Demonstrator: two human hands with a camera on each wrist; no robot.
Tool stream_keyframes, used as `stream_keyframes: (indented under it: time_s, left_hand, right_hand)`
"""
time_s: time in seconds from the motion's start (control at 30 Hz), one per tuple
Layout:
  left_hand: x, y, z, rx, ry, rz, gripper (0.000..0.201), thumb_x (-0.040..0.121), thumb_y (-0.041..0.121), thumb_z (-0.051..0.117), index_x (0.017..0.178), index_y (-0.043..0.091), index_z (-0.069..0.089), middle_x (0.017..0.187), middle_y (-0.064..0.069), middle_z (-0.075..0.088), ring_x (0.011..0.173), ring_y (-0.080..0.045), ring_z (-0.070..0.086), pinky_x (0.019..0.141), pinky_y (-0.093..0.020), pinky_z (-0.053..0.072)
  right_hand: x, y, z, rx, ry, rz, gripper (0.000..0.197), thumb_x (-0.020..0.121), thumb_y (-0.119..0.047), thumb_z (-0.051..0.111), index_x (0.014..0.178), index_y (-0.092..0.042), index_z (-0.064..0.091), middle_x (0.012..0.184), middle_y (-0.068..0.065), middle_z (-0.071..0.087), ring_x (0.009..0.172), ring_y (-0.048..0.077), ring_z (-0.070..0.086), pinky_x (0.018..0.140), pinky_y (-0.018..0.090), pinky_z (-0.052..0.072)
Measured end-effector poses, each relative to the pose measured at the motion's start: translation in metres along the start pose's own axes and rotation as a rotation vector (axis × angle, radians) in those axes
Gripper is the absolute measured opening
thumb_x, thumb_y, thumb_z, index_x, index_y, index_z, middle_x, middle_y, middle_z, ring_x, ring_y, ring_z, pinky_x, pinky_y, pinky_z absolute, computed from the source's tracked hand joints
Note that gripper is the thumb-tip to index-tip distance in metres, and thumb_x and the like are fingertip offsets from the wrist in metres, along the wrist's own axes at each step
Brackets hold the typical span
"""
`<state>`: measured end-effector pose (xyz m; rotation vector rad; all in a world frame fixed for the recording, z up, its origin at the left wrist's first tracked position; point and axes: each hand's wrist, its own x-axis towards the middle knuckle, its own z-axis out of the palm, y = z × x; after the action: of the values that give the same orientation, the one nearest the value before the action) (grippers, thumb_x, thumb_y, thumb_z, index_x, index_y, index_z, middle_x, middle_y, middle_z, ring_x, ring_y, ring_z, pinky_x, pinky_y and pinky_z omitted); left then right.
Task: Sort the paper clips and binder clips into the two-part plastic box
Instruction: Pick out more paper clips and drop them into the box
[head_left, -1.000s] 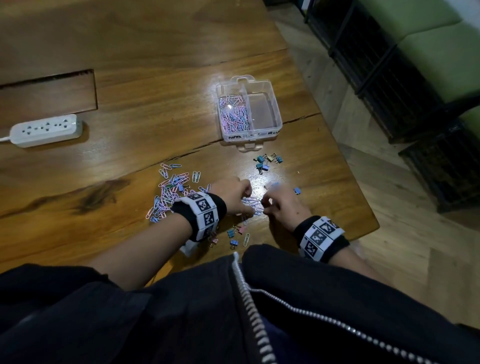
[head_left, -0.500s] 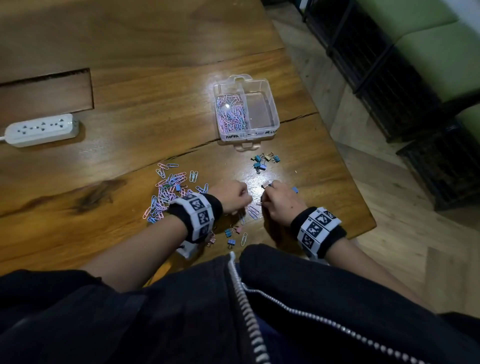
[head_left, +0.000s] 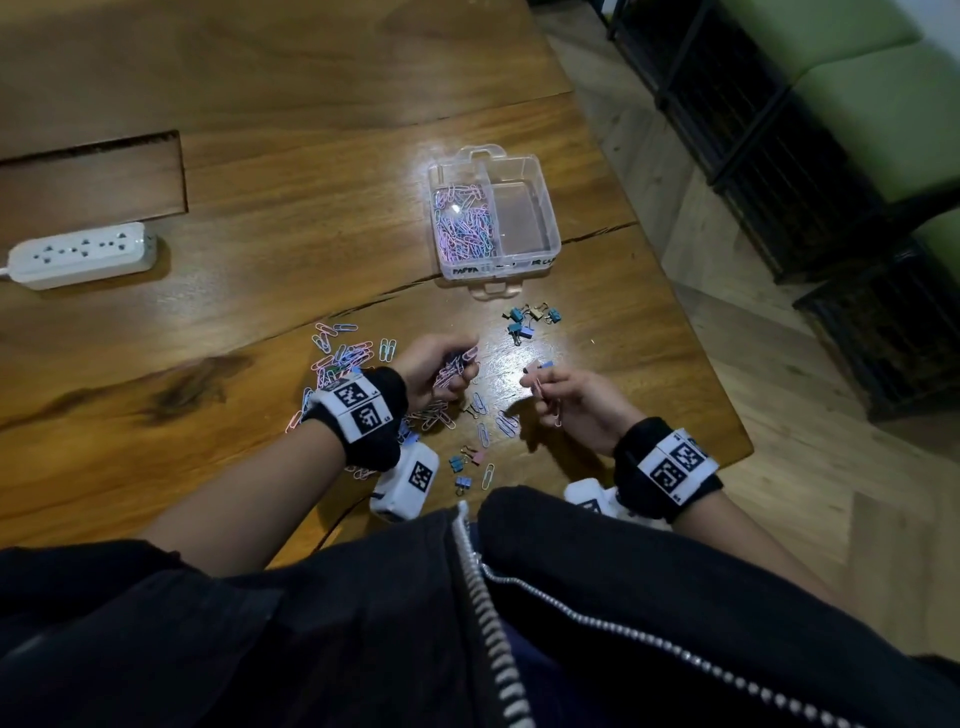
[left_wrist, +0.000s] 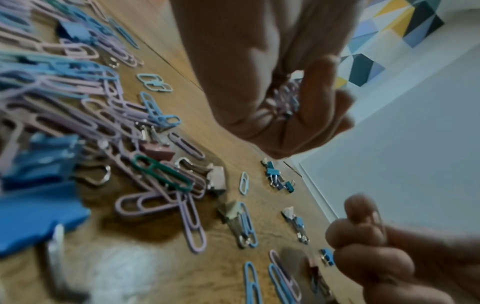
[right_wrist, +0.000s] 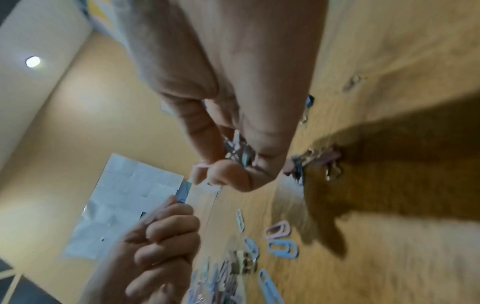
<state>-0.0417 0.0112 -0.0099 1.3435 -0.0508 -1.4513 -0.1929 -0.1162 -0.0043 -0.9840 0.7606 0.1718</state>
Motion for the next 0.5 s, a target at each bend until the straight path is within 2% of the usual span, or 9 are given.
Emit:
stream_keyframes:
  time_s: [0.07,0.1,0.13,0.2,0.27,0.33,0.4,0.43,0.5]
  left_hand:
    - [0.002,0.000,-0.001,0.046,0.020,-0.026,0.026,0.097,0.015,0.034,0.075,0.008,0.047,0.052,0.000,0.048,0.032,-0.005,0.040,0.025,-0.013,0.027]
    - [0.003,0.000,-0.001,0.063,0.041,-0.029,0.025,0.097,0.013,0.033,0.077,0.008,0.048,0.057,-0.001,0.046,0.033,-0.005,0.041,0.026,-0.013,0.028]
    - [0.004,-0.001,-0.002,0.077,0.067,-0.032,0.025,0.097,0.012,0.032,0.079,0.008,0.048,0.060,-0.001,0.044,0.034,-0.005,0.043,0.027,-0.014,0.029]
    - [0.005,0.000,0.000,0.110,0.098,-0.045,0.026,0.097,0.013,0.032,0.077,0.009,0.047,0.062,-0.001,0.041,0.035,-0.005,0.043,0.029,-0.014,0.031]
    - [0.003,0.001,0.004,0.222,0.112,-0.054,0.029,0.097,0.022,0.038,0.070,0.013,0.044,0.058,0.001,0.038,0.033,-0.004,0.039,0.030,-0.014,0.028]
    - [0.003,0.000,0.009,0.562,0.185,-0.014,0.030,0.093,0.031,0.047,0.067,0.017,0.044,0.056,0.004,0.040,0.038,-0.005,0.040,0.036,-0.016,0.030]
    - [0.006,-0.002,0.012,0.957,0.292,0.071,0.030,0.088,0.033,0.056,0.065,0.020,0.044,0.061,0.005,0.046,0.055,-0.011,0.047,0.047,-0.021,0.035]
    - [0.008,-0.003,0.013,1.104,0.350,0.104,0.031,0.085,0.034,0.060,0.064,0.020,0.043,0.063,0.005,0.048,0.063,-0.014,0.049,0.053,-0.023,0.038]
    - [0.013,-0.004,0.015,1.320,0.439,0.128,0.031,0.083,0.039,0.062,0.067,0.018,0.045,0.067,0.004,0.050,0.072,-0.018,0.051,0.062,-0.027,0.042]
  right_hand:
    - [0.001,0.004,0.002,0.078,0.014,0.031,0.027,0.092,-0.008,0.032,0.072,-0.007,0.051,0.072,0.005,0.046,0.057,0.012,0.043,0.050,0.019,0.037]
    - [0.003,0.006,0.004,0.039,0.038,0.049,0.030,0.093,-0.016,0.035,0.067,-0.009,0.048,0.068,0.004,0.045,0.054,0.011,0.042,0.049,0.019,0.036]
    - [0.005,0.009,0.006,-0.081,0.078,0.053,0.034,0.093,-0.024,0.039,0.062,-0.012,0.046,0.063,0.002,0.044,0.050,0.011,0.041,0.048,0.020,0.036]
    - [0.005,0.016,0.013,-0.489,0.174,0.004,0.034,0.088,-0.031,0.052,0.059,-0.016,0.044,0.060,0.000,0.046,0.051,0.012,0.043,0.055,0.023,0.038]
    - [0.005,0.021,0.020,-0.924,0.251,-0.090,0.024,0.083,-0.032,0.061,0.069,-0.016,0.049,0.065,-0.004,0.050,0.059,0.010,0.047,0.060,0.022,0.036]
    - [0.004,0.026,0.025,-1.247,0.309,-0.162,0.025,0.081,-0.036,0.062,0.088,-0.014,0.053,0.082,-0.003,0.055,0.075,0.012,0.051,0.060,0.021,0.035]
    - [0.007,0.032,0.026,-1.344,0.306,-0.200,0.031,0.081,-0.036,0.062,0.100,-0.012,0.053,0.101,0.002,0.057,0.093,0.018,0.054,0.076,0.027,0.043]
    - [0.008,0.034,0.026,-1.350,0.299,-0.214,0.030,0.082,-0.033,0.061,0.100,-0.011,0.054,0.104,0.005,0.057,0.097,0.021,0.054,0.081,0.031,0.043]
    - [0.010,0.037,0.026,-1.356,0.270,-0.220,0.022,0.085,-0.028,0.059,0.096,-0.008,0.055,0.103,0.009,0.057,0.098,0.024,0.054,0.083,0.034,0.043]
